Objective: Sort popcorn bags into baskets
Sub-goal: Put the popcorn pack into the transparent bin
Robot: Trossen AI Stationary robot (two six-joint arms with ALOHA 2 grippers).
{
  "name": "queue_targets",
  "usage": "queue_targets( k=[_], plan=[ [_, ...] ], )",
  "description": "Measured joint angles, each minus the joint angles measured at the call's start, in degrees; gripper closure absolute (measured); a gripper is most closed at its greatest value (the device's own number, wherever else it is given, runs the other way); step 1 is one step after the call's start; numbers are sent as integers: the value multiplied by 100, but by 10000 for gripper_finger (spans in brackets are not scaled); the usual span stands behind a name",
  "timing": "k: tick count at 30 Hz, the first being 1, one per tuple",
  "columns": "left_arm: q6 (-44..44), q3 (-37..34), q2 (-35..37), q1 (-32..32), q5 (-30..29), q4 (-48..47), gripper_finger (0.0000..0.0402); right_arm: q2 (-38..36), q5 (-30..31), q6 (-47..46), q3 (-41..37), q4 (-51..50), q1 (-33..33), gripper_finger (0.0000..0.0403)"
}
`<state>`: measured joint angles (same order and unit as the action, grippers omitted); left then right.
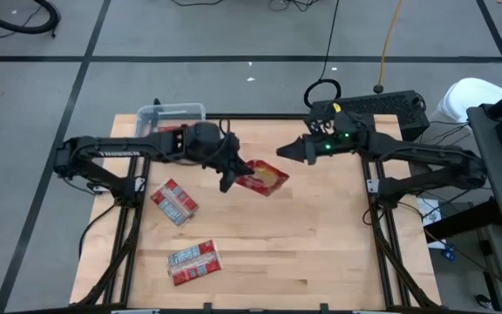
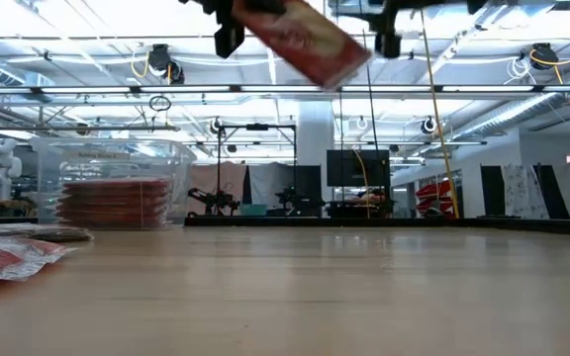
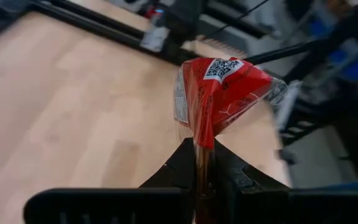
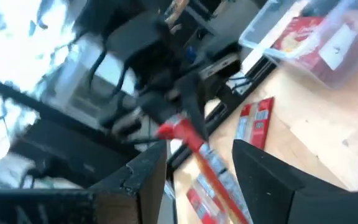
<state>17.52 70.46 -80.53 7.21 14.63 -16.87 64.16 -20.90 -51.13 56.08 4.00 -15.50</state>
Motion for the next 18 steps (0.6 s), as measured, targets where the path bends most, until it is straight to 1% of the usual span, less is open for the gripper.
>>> queue_targets(
  k=[4, 7, 9, 11, 13, 15, 18],
  plan=[
    [216, 172, 1, 247, 701, 5, 373, 31, 301, 910, 867, -1141, 362, 224],
    [227, 189, 0, 400, 1148, -5, 372, 341, 639, 1601, 1677, -2142, 527, 224],
    [262, 189, 0, 465, 1388, -36, 372, 611, 750, 2026, 2175, -2807, 572, 224],
    [294, 189, 0, 499, 1551, -63, 372, 907, 771, 2456, 2641, -3086, 610, 224],
    [299, 187, 0, 508, 1618, -58, 372, 1182, 765, 2904, 2933, -3291, 655, 224],
    [298, 187, 0, 508, 1648, -60, 371, 1426, 754, 3255, 3080, -3236, 695, 222],
    [275, 187, 0, 504, 1661, -73, 371, 1712, 559, 3364, 3105, -3297, 701, 213]
  ],
)
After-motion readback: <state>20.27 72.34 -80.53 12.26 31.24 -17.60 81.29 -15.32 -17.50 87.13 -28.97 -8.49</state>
